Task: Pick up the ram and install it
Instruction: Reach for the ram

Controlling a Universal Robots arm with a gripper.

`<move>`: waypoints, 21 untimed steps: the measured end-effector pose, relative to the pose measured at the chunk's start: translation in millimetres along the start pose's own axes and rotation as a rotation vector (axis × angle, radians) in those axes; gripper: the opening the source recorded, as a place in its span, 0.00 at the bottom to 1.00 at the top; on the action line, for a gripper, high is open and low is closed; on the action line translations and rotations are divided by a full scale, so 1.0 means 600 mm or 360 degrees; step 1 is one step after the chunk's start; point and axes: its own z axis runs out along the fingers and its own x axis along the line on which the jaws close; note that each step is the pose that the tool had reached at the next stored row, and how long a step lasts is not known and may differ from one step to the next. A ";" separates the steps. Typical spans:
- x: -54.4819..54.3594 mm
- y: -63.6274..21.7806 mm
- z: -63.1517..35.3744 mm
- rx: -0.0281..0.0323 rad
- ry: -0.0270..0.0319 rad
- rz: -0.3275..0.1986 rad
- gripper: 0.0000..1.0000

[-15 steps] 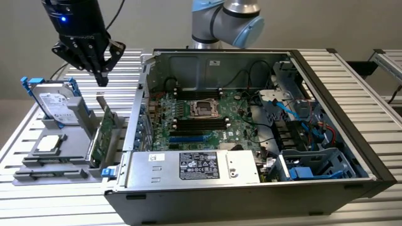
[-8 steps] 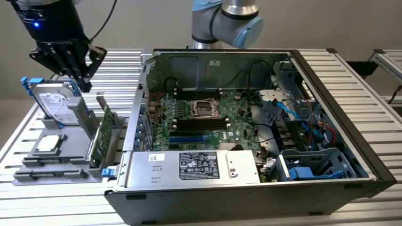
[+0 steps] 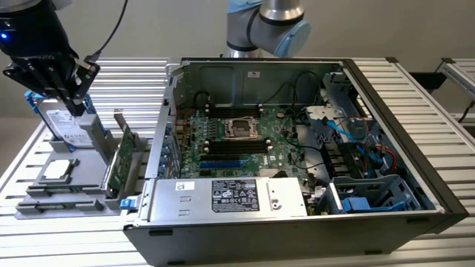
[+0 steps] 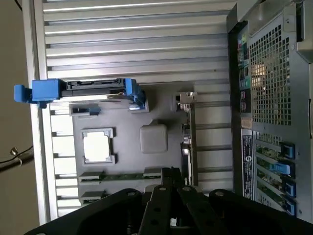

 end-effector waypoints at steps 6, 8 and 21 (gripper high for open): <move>0.029 -0.025 0.004 -0.00001 0.00000 0.0000 0.11; 0.033 -0.034 0.005 0.00004 0.00026 0.0000 0.11; 0.045 -0.076 0.016 0.00280 0.00538 0.0003 0.11</move>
